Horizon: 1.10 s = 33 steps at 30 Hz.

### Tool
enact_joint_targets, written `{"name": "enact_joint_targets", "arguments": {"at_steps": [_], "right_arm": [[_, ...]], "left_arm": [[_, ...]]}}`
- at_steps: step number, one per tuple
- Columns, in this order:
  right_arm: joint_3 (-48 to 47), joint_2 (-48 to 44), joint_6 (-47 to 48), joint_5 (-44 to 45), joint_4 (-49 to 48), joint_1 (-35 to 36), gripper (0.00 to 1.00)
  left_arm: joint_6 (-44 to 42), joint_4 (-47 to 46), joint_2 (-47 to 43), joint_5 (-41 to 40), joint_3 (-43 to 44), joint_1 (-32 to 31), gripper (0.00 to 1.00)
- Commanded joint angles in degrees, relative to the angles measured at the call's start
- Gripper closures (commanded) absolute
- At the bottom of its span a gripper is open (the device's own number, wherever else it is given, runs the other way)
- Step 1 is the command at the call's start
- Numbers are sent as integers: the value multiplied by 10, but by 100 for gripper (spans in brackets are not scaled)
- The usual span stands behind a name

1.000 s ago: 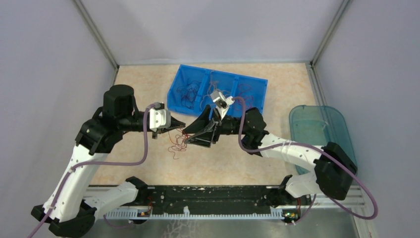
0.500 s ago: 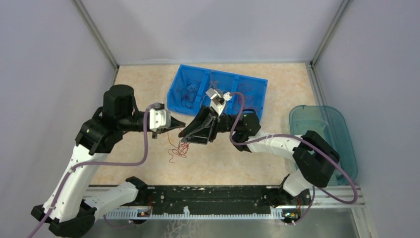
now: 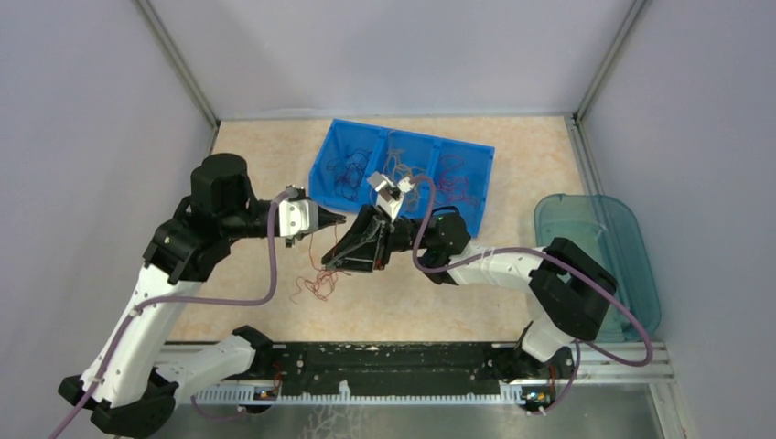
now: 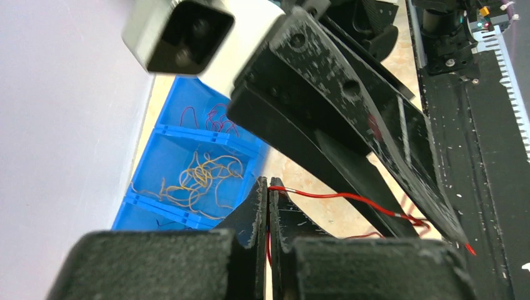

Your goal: Untangle the cables

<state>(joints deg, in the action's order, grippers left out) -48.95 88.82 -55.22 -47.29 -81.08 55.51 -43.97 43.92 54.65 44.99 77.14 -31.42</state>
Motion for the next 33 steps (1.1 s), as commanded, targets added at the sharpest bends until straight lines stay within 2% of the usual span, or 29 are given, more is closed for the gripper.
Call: {"name": "enact_joint_targets", "arguments": {"at_steps": [1, 12, 26, 33], "right_arm": [[-15, 14, 23, -11, -2, 27, 79], [26, 14, 70, 24, 38, 46, 84], [99, 19, 91, 91, 29, 46, 86], [135, 20, 123, 117, 52, 46, 87]], "left_arm": [[-19, -37, 13, -11, 32, -2, 99], [-24, -109, 21, -32, 47, -3, 99], [-48, -133, 37, -53, 107, -3, 99], [-87, -163, 41, -100, 127, -3, 99]]}}
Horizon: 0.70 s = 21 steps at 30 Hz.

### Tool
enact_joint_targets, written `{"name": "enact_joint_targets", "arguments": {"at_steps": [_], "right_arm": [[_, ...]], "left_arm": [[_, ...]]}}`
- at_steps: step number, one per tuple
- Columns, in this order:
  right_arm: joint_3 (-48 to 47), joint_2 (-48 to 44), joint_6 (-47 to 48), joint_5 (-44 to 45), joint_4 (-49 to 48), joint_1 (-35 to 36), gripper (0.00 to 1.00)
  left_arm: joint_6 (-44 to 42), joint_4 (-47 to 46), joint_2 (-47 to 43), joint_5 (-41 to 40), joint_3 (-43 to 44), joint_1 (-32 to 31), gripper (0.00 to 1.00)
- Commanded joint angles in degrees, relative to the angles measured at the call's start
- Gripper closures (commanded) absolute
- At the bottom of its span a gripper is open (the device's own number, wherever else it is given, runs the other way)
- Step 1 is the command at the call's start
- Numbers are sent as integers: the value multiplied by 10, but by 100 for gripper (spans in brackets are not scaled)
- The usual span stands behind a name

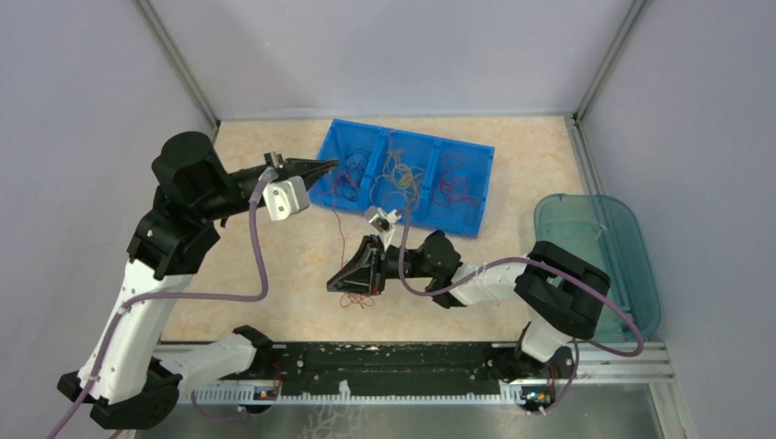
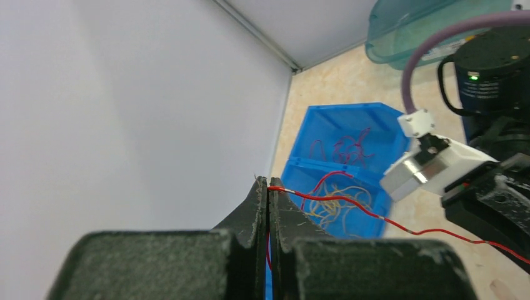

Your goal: Untangle the cables

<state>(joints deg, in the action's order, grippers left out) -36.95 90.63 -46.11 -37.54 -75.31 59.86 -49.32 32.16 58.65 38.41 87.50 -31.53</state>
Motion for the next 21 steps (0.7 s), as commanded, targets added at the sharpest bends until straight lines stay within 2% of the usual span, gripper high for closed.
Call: {"name": "enact_joint_targets", "arguments": {"at_steps": [1, 8, 17, 21], "right_arm": [[18, 2, 38, 26, -4, 2, 87], [39, 10, 66, 56, 28, 0, 88], [44, 11, 107, 83, 83, 0, 88], [50, 14, 120, 94, 95, 0, 83]], "left_arm": [[-38, -55, 1, -46, 26, -2, 99], [-80, -150, 4, -133, 37, -2, 100], [-155, -244, 8, -204, 43, -2, 100], [-189, -319, 13, -244, 42, -2, 100]]}}
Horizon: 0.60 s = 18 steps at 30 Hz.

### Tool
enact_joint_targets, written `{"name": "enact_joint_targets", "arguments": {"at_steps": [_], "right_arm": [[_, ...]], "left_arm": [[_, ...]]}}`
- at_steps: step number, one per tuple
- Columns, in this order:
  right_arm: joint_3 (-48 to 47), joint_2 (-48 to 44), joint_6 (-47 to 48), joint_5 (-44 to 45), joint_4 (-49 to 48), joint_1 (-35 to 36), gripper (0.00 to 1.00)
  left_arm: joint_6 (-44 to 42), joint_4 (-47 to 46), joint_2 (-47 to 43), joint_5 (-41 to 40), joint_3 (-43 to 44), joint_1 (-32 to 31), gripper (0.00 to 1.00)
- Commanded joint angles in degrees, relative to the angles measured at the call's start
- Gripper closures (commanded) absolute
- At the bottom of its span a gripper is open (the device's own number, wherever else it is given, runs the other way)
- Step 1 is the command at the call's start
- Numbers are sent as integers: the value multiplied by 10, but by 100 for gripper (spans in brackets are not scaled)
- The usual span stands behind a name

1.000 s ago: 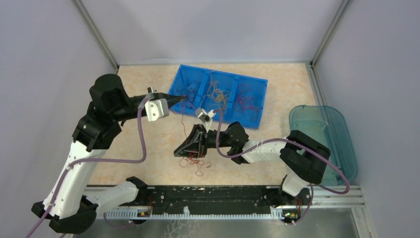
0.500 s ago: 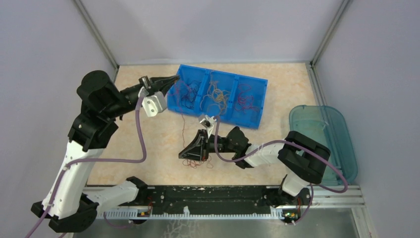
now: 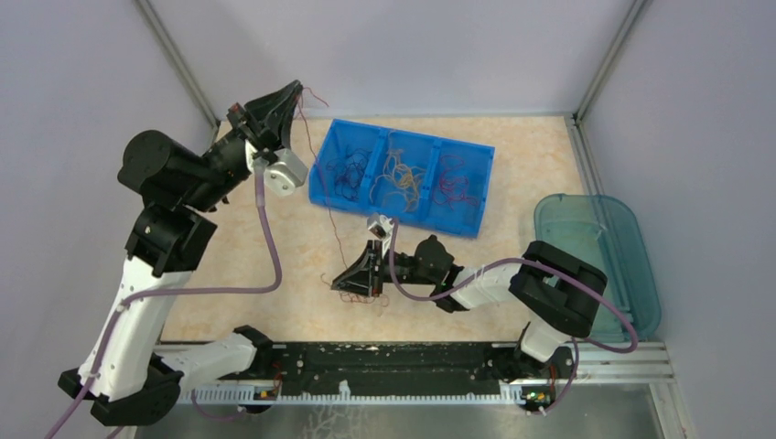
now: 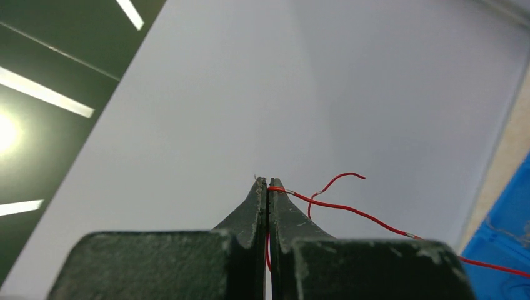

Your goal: Untangle the cables

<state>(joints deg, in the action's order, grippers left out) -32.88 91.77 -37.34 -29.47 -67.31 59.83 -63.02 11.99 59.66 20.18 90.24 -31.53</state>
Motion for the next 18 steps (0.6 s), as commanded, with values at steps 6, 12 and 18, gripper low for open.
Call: {"name": "enact_joint_targets", "arguments": {"at_steps": [6, 12, 18], "right_arm": [[22, 10, 44, 29, 16, 0, 82], [28, 6, 52, 38, 23, 1, 82], [33, 2, 69, 52, 45, 0, 80]], "left_arm": [[-108, -222, 28, -123, 32, -2, 100], [-122, -259, 62, -140, 85, -3, 100], [-178, -290, 110, -133, 158, -2, 100]]}}
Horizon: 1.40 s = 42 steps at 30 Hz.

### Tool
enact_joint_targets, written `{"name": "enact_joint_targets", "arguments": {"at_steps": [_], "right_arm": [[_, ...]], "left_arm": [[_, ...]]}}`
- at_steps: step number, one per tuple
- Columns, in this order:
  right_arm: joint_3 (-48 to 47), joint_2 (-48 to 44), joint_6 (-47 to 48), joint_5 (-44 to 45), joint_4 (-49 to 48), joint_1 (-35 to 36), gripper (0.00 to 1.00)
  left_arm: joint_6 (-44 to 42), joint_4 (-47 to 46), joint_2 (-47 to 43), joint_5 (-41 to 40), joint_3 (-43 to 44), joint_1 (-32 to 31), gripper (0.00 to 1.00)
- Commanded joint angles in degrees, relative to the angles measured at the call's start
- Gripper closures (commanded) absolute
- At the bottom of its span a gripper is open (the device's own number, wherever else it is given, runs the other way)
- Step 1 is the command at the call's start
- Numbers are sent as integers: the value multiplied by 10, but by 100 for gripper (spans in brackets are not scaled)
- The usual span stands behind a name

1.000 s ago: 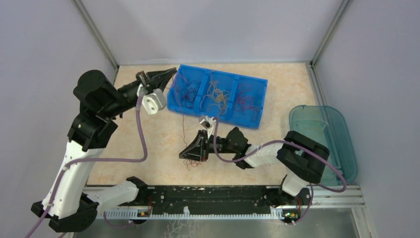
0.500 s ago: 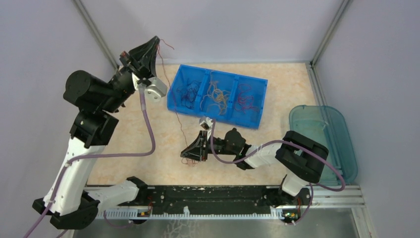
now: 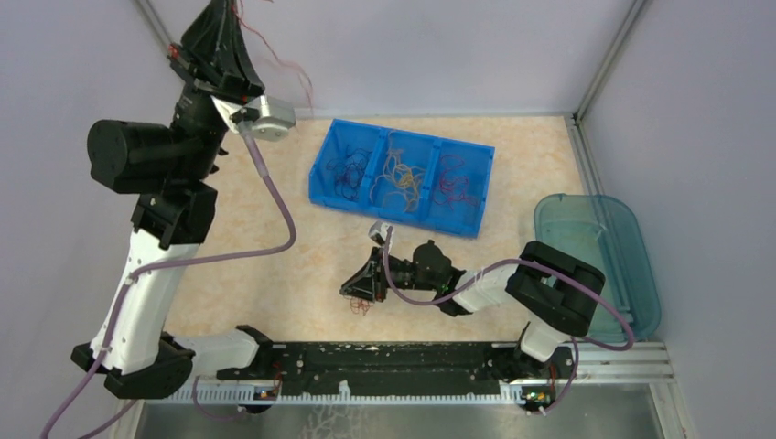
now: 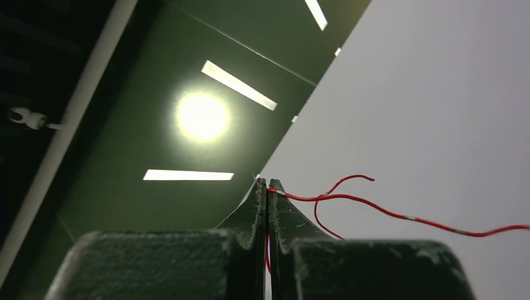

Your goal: Untangle the cables

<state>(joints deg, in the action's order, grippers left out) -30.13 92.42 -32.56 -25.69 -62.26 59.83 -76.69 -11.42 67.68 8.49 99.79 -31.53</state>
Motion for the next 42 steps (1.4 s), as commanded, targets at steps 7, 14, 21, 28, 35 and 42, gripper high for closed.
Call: {"name": "enact_joint_targets", "arguments": {"at_steps": [7, 14, 21, 28, 35, 42], "right_arm": [[13, -15, 26, 44, -3, 1, 75], [-23, -94, 71, 82, 79, -7, 47], [-10, -197, 87, 85, 146, -43, 43], [-35, -324, 161, 94, 240, -75, 24], [-103, -360, 240, 106, 374, -93, 23], [-155, -315, 240, 62, 345, -100, 24]], "left_arm": [[-10, -1, 60, -9, 149, -3, 100], [65, 127, -50, 45, -36, -2, 100], [170, 213, -108, 92, -146, -2, 100], [305, 334, -113, 220, -185, -2, 100], [375, 350, -112, 304, -217, -5, 100], [412, 361, -101, 342, -221, -7, 100]]}}
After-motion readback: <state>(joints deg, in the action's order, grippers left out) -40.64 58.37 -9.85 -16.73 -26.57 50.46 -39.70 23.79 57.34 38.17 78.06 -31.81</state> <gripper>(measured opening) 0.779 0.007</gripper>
